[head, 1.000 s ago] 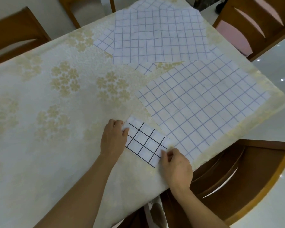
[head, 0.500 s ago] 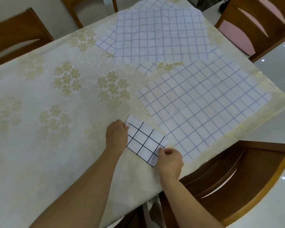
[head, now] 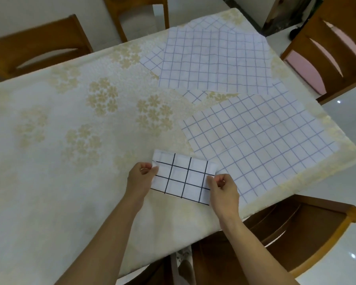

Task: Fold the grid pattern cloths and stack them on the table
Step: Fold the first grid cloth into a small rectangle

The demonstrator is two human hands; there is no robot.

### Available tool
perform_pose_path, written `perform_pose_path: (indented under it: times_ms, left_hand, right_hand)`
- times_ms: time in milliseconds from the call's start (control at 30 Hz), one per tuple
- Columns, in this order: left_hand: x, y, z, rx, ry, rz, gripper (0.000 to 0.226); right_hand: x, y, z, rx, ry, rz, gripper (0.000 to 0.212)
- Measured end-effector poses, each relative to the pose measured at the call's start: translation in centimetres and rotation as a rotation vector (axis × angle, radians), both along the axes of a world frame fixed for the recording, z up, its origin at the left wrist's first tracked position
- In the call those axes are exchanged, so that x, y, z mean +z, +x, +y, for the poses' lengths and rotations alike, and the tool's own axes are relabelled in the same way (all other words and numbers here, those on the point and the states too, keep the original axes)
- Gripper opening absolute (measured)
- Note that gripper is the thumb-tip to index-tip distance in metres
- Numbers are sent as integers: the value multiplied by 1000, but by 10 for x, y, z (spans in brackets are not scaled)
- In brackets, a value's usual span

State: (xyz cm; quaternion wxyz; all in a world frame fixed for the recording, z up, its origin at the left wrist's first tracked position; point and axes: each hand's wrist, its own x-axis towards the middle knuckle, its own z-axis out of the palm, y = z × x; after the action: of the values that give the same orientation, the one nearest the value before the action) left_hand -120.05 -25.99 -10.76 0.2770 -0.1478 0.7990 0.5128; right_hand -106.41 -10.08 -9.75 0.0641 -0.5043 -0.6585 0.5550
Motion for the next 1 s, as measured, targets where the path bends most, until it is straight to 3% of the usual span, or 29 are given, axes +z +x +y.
perform_pose_path:
  times_ms: [133,233,367,500,667,1000]
  left_hand:
    - [18,17,-16,149,172,-155,30]
    - [33,34,-22,145,188,-111,5]
    - [45,60,-27,52,153,32,23]
    - [57,85,-18,-61,66,201,41]
    - [60,110,-4,-35,-10,324,39]
    - [61,163,49,171,-161,380,39]
  right_hand:
    - [15,1,12,-3,-90,55,12]
    - [32,3,19,43,-192,129,8]
    - [49,10,25,140,-323,210,27]
    - [55,17,28,262,-115,196,48]
    - [55,28,39,336,139,158,47]
    - [54,37,88,542,212,216,41]
